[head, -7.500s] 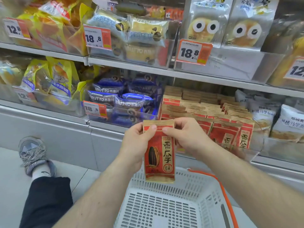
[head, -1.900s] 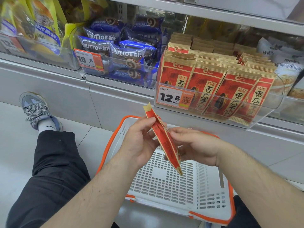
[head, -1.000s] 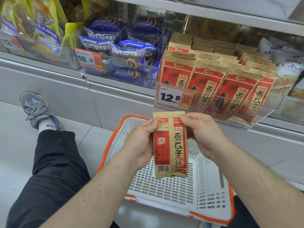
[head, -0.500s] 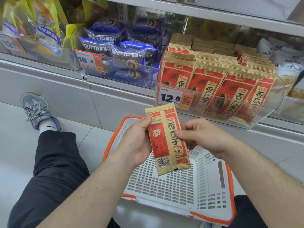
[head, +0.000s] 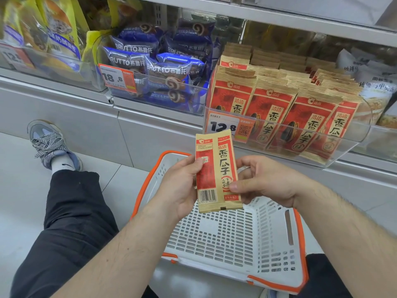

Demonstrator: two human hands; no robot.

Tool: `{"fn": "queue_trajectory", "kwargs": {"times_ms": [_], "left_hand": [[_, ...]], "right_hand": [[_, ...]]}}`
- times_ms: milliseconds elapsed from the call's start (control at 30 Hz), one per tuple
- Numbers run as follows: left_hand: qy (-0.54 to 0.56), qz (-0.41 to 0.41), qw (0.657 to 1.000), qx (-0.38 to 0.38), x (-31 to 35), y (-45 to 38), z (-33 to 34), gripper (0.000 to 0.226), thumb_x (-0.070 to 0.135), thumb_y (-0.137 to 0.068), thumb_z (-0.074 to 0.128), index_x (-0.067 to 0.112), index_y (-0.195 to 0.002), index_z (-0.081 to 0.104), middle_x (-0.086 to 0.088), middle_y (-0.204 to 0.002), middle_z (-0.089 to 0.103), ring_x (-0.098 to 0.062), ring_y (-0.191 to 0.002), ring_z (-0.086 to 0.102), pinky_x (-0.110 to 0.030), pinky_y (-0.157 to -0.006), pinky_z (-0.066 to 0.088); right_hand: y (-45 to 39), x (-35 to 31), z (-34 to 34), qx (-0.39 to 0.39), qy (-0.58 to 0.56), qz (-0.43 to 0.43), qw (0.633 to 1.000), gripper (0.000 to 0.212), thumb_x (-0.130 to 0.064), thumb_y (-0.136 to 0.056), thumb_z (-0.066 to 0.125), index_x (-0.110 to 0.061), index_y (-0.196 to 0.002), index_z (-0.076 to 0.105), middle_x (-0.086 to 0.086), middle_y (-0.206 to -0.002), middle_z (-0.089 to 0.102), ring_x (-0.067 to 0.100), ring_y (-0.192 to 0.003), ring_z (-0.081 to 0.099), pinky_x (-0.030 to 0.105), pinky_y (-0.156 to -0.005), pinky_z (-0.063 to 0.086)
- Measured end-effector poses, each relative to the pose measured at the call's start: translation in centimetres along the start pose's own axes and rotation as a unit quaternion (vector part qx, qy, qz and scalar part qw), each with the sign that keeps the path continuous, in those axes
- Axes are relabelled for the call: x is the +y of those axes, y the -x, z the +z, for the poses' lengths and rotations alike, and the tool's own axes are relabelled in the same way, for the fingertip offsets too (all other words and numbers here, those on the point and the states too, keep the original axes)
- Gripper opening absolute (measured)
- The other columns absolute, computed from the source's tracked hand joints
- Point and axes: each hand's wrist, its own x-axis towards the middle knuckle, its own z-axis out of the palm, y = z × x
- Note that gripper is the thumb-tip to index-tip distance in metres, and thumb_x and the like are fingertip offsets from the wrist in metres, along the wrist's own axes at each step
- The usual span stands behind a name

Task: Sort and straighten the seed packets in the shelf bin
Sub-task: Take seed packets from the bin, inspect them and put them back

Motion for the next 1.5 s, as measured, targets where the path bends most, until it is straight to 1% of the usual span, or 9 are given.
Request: {"fn": "queue_trajectory", "kwargs": {"times_ms": [133, 233, 367, 500, 667, 833, 967, 1167, 1500], "left_hand": [[-0.100, 0.043, 0.994, 0.016, -0.3, 0.3, 0.0, 0.030, 0.013, -0.101, 0.056, 0.021, -0.129, 0.062, 0.000, -0.105, 0.077, -0.014, -0.087, 0.075, -0.034, -0.067, 0.059], [-0.122, 0.029, 0.992, 0.005, -0.6, 0.6, 0.5, 0.027, 0.023, -0.095, 0.067, 0.023, -0.122, 0.065, -0.001, -0.107, 0.076, -0.014, -0.088, 0.075, -0.040, -0.076, 0.061], [-0.112, 0.019, 0.993, 0.015, -0.7, 0.6, 0.6, 0.038, 0.026, -0.086, 0.076, 0.025, -0.121, 0.060, -0.003, -0.111, 0.072, -0.019, -0.091, 0.075, -0.052, -0.085, 0.059], [-0.120, 0.040, 0.992, -0.010, -0.7, 0.5, 0.2, 0.060, 0.024, -0.072, 0.081, 0.018, -0.128, 0.060, -0.004, -0.108, 0.073, -0.019, -0.089, 0.074, -0.054, -0.084, 0.058], [-0.140, 0.037, 0.986, -0.078, -0.9, 0.8, 0.4, 0.062, 0.022, -0.065, 0.073, 0.021, -0.127, 0.061, -0.003, -0.102, 0.073, -0.017, -0.082, 0.070, -0.051, -0.078, 0.054], [-0.146, 0.036, 0.985, -0.091, -1.5, 1.0, 0.8, 0.059, 0.029, -0.067, 0.075, 0.021, -0.125, 0.062, -0.003, -0.100, 0.073, -0.018, -0.087, 0.071, -0.054, -0.083, 0.053], [-0.124, 0.050, 0.988, -0.079, -1.3, 1.0, 1.0, 0.055, 0.033, -0.071, 0.072, 0.013, -0.121, 0.064, -0.008, -0.095, 0.072, -0.019, -0.083, 0.070, -0.040, -0.068, 0.053], [-0.068, 0.012, 0.980, -0.186, -1.1, 1.2, 0.9, 0.032, 0.037, -0.082, 0.057, 0.008, -0.077, 0.067, -0.017, -0.077, 0.062, -0.030, -0.083, 0.057, -0.043, -0.081, 0.042], [-0.065, -0.012, 0.993, -0.099, -1.0, 1.0, 1.4, 0.030, 0.041, -0.086, 0.064, 0.011, -0.085, 0.071, -0.012, -0.080, 0.067, -0.029, -0.086, 0.060, -0.041, -0.078, 0.047]], "right_hand": [[0.1, -0.3, 1.3, 0.049, 0.138, 0.004, 0.989, 0.044, -0.008, -0.075, 0.084, -0.013, -0.111, 0.059, 0.006, -0.070, 0.071, 0.021, -0.061, 0.069, 0.033, -0.058, 0.056], [0.0, -0.3, 2.3, 0.076, 0.241, -0.012, 0.968, 0.046, -0.020, -0.069, 0.089, -0.023, -0.104, 0.059, 0.007, -0.077, 0.071, 0.020, -0.064, 0.070, 0.041, -0.064, 0.059], [0.2, -0.5, 2.8, 0.066, 0.300, -0.040, 0.951, 0.053, -0.034, -0.066, 0.089, -0.031, -0.108, 0.058, 0.000, -0.081, 0.070, 0.014, -0.070, 0.068, 0.029, -0.060, 0.053], [0.5, -0.6, 2.2, 0.026, 0.165, -0.050, 0.985, 0.049, -0.042, -0.070, 0.085, -0.024, -0.108, 0.061, 0.007, -0.075, 0.072, 0.022, -0.068, 0.070, 0.041, -0.066, 0.055], [0.2, -1.1, 1.9, 0.146, 0.064, -0.126, 0.979, 0.019, -0.028, -0.098, 0.056, -0.013, -0.091, 0.065, -0.003, -0.064, 0.067, 0.014, -0.054, 0.060, 0.030, -0.056, 0.048], [0.0, -1.0, 2.3, 0.164, 0.075, -0.140, 0.974, 0.027, -0.011, -0.102, 0.047, -0.010, -0.078, 0.060, -0.003, -0.050, 0.059, 0.010, -0.047, 0.056, 0.032, -0.055, 0.047], [-0.1, -0.8, 2.7, 0.133, 0.000, -0.134, 0.982, 0.030, -0.008, -0.103, 0.046, -0.009, -0.076, 0.058, 0.003, -0.053, 0.062, 0.015, -0.045, 0.055, 0.033, -0.052, 0.043], [-0.2, -0.9, 2.9, 0.098, -0.074, -0.133, 0.984, 0.033, -0.004, -0.102, 0.043, -0.007, -0.070, 0.052, 0.007, -0.056, 0.061, 0.014, -0.040, 0.052, 0.024, -0.045, 0.039], [-0.3, -0.9, 2.9, 0.129, -0.034, -0.136, 0.982, 0.026, -0.013, -0.101, 0.052, -0.004, -0.079, 0.060, 0.005, -0.057, 0.061, 0.015, -0.043, 0.055, 0.026, -0.046, 0.042]]}}
